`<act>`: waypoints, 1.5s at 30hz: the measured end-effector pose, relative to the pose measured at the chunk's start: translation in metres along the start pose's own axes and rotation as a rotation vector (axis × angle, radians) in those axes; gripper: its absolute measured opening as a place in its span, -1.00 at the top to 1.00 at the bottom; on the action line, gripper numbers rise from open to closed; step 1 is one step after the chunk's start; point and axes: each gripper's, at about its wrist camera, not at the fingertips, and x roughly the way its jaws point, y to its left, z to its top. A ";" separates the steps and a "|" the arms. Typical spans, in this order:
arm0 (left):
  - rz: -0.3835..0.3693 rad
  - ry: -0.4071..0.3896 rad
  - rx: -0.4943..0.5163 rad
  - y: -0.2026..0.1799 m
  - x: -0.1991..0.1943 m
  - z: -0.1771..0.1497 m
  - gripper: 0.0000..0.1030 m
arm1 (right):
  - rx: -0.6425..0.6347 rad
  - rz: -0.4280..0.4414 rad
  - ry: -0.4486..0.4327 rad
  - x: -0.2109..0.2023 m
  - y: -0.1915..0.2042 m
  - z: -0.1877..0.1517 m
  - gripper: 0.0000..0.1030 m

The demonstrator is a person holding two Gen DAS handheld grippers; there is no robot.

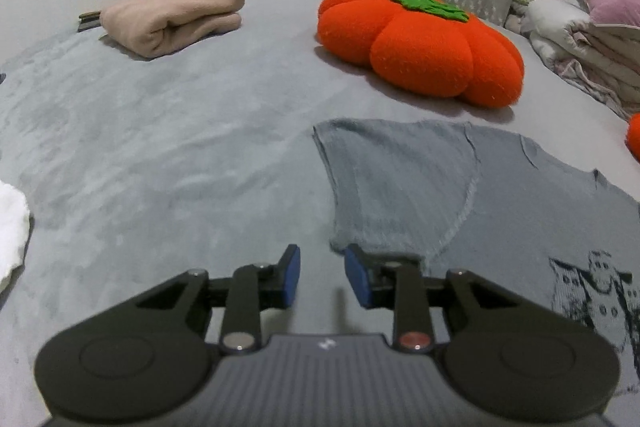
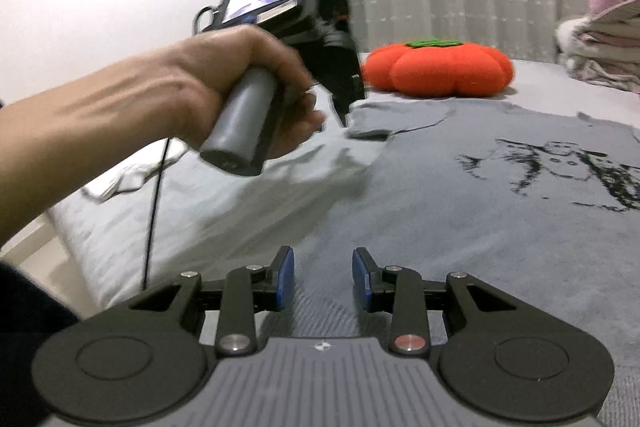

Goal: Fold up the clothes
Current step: 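Lower the left tool onto the sweater shoulder edge and close it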

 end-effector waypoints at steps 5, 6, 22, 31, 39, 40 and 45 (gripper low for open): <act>-0.033 0.024 -0.070 0.013 0.017 0.011 0.30 | 0.001 -0.062 0.012 0.010 0.002 0.002 0.37; -0.050 0.035 -0.084 0.016 0.020 0.013 0.34 | 0.002 -0.060 0.017 0.012 0.003 0.002 0.37; -0.316 0.065 -0.438 0.068 0.070 0.053 0.46 | -0.094 -0.068 0.042 0.027 0.030 0.006 0.38; -0.440 0.028 -0.381 0.063 0.096 0.074 0.38 | -0.088 -0.057 0.066 0.025 0.026 0.008 0.38; -0.319 0.045 -0.414 0.071 0.125 0.082 0.09 | -0.041 -0.035 0.072 0.016 0.023 0.004 0.38; -0.329 0.052 -0.429 0.075 0.128 0.082 0.08 | -0.032 -0.032 0.073 0.017 0.023 0.004 0.38; -0.350 0.036 -0.400 0.067 0.133 0.086 -0.17 | -0.022 -0.023 0.075 0.020 0.020 0.006 0.38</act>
